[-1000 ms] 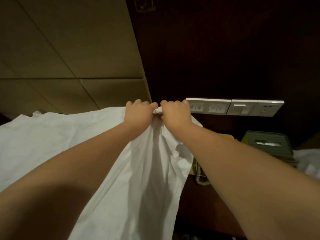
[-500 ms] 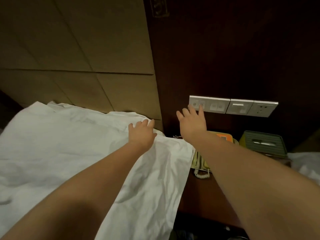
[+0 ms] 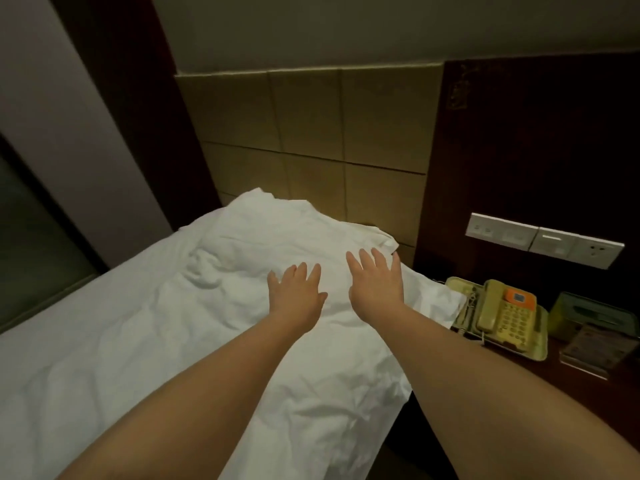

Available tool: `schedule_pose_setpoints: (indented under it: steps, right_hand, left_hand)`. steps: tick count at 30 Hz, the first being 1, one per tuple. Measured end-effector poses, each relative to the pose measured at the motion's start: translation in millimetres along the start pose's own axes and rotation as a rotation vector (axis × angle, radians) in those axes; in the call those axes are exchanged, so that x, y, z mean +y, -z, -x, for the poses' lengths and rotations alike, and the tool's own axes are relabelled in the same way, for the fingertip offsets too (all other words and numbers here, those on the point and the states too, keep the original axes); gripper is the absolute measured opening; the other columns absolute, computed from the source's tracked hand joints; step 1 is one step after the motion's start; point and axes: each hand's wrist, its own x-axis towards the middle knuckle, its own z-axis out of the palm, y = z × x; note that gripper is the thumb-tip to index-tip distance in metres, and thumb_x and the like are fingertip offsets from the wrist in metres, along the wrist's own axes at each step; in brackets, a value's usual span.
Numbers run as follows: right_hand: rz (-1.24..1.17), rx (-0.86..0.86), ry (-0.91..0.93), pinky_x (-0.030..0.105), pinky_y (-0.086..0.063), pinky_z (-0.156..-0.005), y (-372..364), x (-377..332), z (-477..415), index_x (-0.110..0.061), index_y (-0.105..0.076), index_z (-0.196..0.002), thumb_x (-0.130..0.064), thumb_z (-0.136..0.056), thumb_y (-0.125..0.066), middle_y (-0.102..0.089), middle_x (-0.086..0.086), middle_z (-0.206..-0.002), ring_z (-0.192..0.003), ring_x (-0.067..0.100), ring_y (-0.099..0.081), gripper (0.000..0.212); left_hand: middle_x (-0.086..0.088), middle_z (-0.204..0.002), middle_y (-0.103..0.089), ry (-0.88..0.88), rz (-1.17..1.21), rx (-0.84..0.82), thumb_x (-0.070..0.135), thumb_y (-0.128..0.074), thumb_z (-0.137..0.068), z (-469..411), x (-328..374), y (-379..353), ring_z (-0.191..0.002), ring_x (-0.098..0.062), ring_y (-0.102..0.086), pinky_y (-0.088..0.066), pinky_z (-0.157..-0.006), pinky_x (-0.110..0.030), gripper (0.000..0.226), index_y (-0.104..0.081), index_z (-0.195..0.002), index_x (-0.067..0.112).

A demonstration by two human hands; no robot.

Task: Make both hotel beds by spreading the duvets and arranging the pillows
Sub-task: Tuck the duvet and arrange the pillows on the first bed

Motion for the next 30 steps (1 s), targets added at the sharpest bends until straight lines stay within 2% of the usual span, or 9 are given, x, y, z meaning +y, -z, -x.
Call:
schedule_pose_setpoints:
  steps: [5,10,16,20,24,30]
  right_hand:
    - [-0.014,0.031,0.052,0.051,0.004,-0.116,12,-38,71,-0.024,0.0,-0.153,-0.029,-0.099,-0.042,-0.004,0.002,-0.161,-0.148,0.026,0.0,0.068]
    - [-0.06,0.035,0.159,0.051,0.001,-0.116,3,-90,154,-0.022,0.0,-0.153,-0.024,-0.099,-0.038,-0.005,0.002,-0.161,-0.148,0.025,-0.001,0.066]
    - [-0.074,-0.055,0.247,0.05,0.0,-0.116,-27,-146,275,-0.023,0.004,-0.153,-0.024,-0.1,-0.036,-0.001,0.001,-0.161,-0.148,0.024,0.0,0.066]
    - [-0.086,-0.15,0.208,0.052,0.001,-0.116,-34,-177,369,-0.023,0.006,-0.153,-0.024,-0.098,-0.041,0.001,0.002,-0.161,-0.148,0.026,0.001,0.072]
    - [-0.102,-0.126,0.222,0.051,0.001,-0.116,-21,-221,440,-0.024,0.007,-0.152,-0.03,-0.1,-0.041,0.003,0.003,-0.161,-0.148,0.027,0.002,0.072]
    - [-0.121,-0.142,0.095,0.052,0.002,-0.116,-35,-313,551,-0.026,0.007,-0.152,-0.033,-0.1,-0.041,0.003,0.002,-0.161,-0.148,0.027,0.002,0.071]
  left_hand:
    - [-0.003,-0.158,-0.012,0.081,0.027,0.031,0.045,-0.025,-0.101,91,-38,-1,-0.145,-0.022,-0.011,-0.01,-0.113,-0.052,0.057,-0.006,-0.151,0.024]
    - [-0.003,-0.159,-0.01,0.186,0.044,-0.017,0.046,-0.025,-0.101,193,-63,-21,-0.146,-0.022,-0.01,-0.01,-0.113,-0.052,0.058,-0.005,-0.152,0.024]
    - [-0.004,-0.159,-0.009,0.252,0.067,-0.091,0.046,-0.027,-0.101,335,-83,-50,-0.146,-0.023,-0.01,-0.009,-0.114,-0.052,0.059,-0.004,-0.152,0.026]
    - [-0.004,-0.159,-0.007,0.304,0.097,-0.158,0.046,-0.027,-0.101,428,-100,-68,-0.146,-0.023,-0.01,-0.009,-0.114,-0.052,0.059,-0.003,-0.151,0.027]
    - [-0.004,-0.159,-0.009,0.319,0.116,-0.154,0.047,-0.027,-0.101,500,-130,-81,-0.146,-0.023,-0.011,-0.011,-0.114,-0.052,0.059,-0.003,-0.151,0.027]
    - [-0.004,-0.159,-0.009,0.256,0.121,-0.112,0.048,-0.027,-0.1,610,-198,-104,-0.145,-0.024,-0.013,-0.013,-0.113,-0.051,0.061,-0.001,-0.151,0.028]
